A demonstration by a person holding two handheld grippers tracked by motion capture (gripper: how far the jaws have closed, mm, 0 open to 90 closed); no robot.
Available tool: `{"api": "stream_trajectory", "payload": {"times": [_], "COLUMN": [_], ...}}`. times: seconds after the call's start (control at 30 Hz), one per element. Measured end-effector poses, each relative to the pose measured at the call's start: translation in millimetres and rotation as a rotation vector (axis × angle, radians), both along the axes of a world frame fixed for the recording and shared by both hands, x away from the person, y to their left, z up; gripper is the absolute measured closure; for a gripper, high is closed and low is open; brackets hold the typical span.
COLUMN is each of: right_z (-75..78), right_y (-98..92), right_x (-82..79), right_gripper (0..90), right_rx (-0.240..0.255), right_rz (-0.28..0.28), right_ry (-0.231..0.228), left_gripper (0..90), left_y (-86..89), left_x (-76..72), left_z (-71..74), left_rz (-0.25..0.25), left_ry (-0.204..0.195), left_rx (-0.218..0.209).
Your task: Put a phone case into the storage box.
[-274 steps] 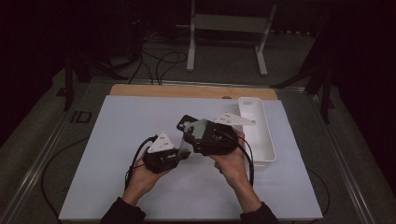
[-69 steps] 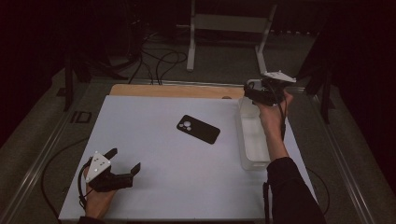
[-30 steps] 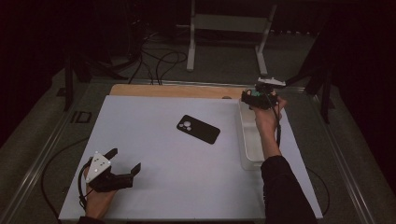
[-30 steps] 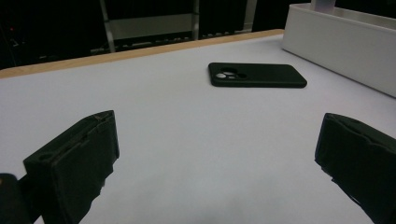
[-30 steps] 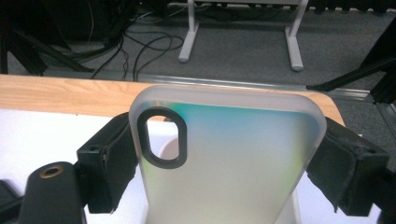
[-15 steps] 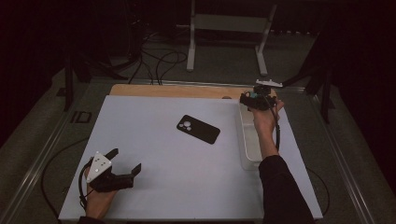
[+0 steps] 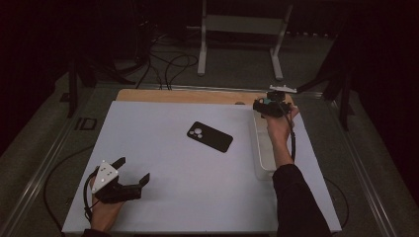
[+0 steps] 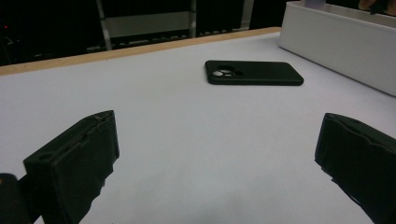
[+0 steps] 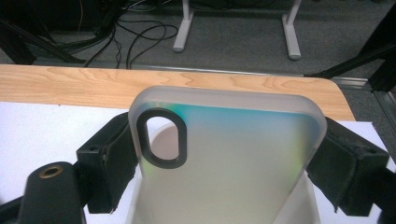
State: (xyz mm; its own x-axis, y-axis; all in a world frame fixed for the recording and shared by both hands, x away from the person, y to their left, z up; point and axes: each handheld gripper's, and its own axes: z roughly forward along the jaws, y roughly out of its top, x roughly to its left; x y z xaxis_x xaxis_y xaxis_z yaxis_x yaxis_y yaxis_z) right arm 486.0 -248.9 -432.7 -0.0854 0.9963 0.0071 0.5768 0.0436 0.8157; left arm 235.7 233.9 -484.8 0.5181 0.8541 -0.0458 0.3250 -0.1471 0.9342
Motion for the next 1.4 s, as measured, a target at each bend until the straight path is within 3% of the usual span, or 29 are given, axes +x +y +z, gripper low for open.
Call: {"api": "stream_trajectory", "payload": {"times": [0.53, 0.73, 0.9, 1.4], "right_z": [-7.0, -6.3, -5.5, 7.5], "right_y": [0.5, 1.3, -1.0, -4.1], "right_x": [6.1, 9.5, 9.6, 0.9], "right_gripper": [16.0, 15.3, 10.3, 10.0], "right_rx": [-0.009, -0.022, 0.008, 0.030], "right_rz": [-0.027, -0.008, -0.019, -0.022], "right_ry": [0.025, 0.039, 0.019, -0.028], "left_gripper": [0.5, 0.5, 0.5, 0.5], "left_y": [0.6, 0.8, 1.0, 2.3], "left_x": [-0.2, -0.2, -0.4, -1.2], "left_z": [-0.1, -0.1, -0.2, -0.3], "left_rz": [-0.001, -0.001, -0.001, -0.001], "left_ry": [0.001, 0.001, 0.002, 0.001], "left_rx": [-0.005, -0.006, -0.006, -0.009]}}
